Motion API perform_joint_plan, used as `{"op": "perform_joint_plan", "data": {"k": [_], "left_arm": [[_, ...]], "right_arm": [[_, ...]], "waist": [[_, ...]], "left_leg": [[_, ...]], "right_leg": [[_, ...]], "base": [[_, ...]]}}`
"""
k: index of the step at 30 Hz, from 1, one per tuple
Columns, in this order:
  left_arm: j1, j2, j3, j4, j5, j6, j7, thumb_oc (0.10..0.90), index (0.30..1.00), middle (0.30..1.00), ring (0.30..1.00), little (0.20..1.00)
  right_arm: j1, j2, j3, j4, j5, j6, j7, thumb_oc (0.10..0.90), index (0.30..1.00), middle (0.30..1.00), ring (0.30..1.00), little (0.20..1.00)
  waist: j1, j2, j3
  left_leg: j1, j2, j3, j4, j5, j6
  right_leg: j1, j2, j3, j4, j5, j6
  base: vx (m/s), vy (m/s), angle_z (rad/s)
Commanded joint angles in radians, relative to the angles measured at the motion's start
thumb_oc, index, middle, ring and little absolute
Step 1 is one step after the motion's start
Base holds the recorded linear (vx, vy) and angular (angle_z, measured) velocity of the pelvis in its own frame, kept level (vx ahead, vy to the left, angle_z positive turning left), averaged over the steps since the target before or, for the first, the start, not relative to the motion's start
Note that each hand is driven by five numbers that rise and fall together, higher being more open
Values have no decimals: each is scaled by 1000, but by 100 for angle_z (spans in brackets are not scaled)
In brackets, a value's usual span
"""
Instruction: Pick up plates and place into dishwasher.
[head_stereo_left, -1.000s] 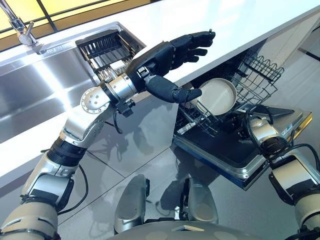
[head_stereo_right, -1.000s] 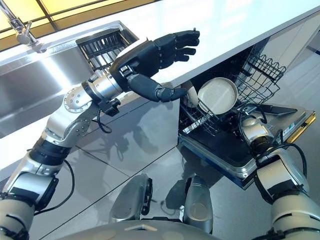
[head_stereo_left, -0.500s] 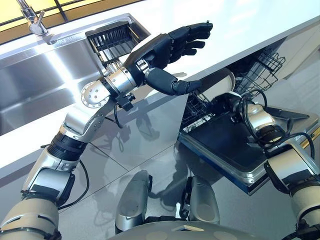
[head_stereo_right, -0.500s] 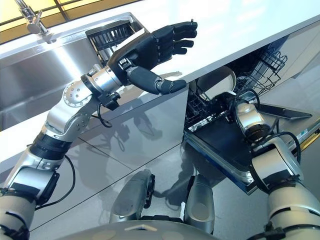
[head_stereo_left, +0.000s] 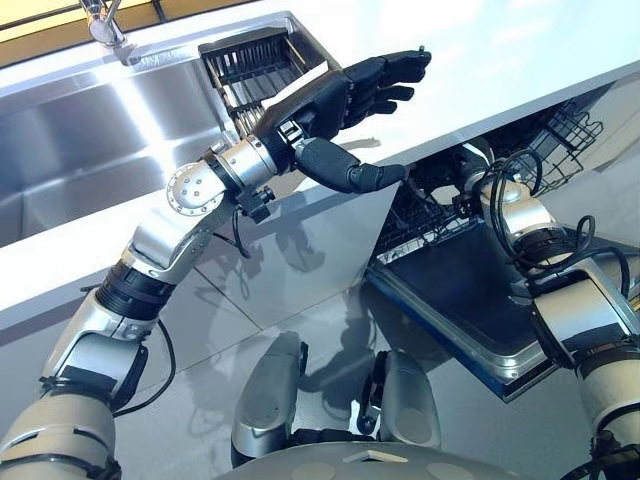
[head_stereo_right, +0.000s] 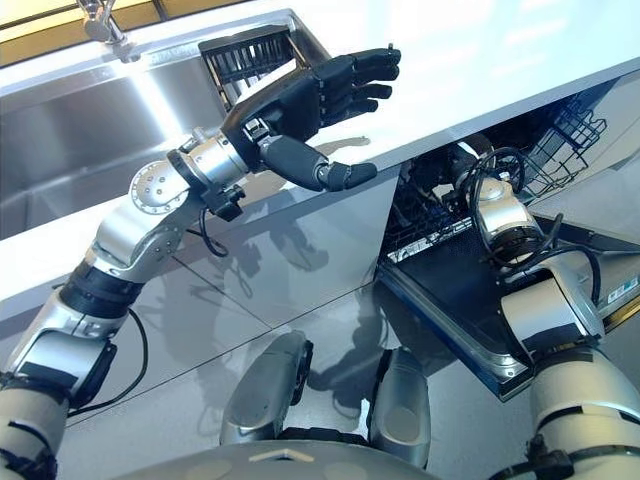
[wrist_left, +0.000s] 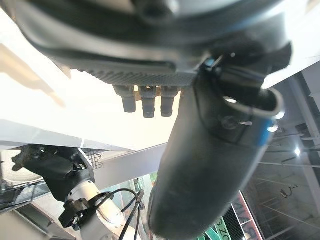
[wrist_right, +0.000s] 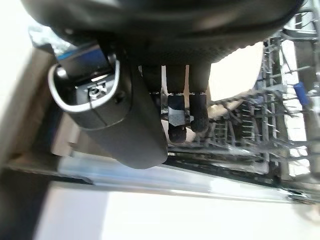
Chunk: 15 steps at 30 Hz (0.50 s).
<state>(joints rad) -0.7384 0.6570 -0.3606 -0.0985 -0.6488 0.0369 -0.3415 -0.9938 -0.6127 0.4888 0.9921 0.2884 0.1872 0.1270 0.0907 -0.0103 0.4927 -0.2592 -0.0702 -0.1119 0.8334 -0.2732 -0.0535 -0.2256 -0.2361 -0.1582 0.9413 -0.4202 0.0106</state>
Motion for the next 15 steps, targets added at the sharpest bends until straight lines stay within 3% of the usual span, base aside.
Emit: {"op": "perform_joint_plan", "data": {"k": [1,7,11,15], "left_arm": [[-70,-20,41,-35,-75,-150,5,800,900,900,900,900],[-57,-1,41,-41,-93,-180,5,800,900,900,900,900],[-25,18,62,-58,-100,-199,-4,800,900,900,900,900],[23,37,103,-92,-103,-220,3,800,900,900,900,900]], "right_arm": [[-126,-78,36,28,-89,-51,25,100,300,300,300,200],[-60,-132,47,-22,-67,-96,36,100,300,300,300,200],[36,-176,-2,-145,-64,-136,-40,100,300,300,300,200],[216,-208,-110,-341,-155,-150,-151,100,300,300,300,200]], "waist": [[18,6,-91],[-6,-8,-103],[-29,-16,-109],[-68,-26,-117]], "left_leg": [[0,41,36,83,-52,63],[6,59,45,90,-73,70],[16,68,54,81,-81,74],[35,79,70,60,-92,79]], "right_leg": [[34,46,31,-26,105,-40],[29,58,45,-26,98,-42],[28,67,53,-33,97,-40],[35,80,57,-48,94,-38]], "base": [[-52,16,-6],[-37,19,-10],[-23,29,-13],[-27,47,-18]]}}
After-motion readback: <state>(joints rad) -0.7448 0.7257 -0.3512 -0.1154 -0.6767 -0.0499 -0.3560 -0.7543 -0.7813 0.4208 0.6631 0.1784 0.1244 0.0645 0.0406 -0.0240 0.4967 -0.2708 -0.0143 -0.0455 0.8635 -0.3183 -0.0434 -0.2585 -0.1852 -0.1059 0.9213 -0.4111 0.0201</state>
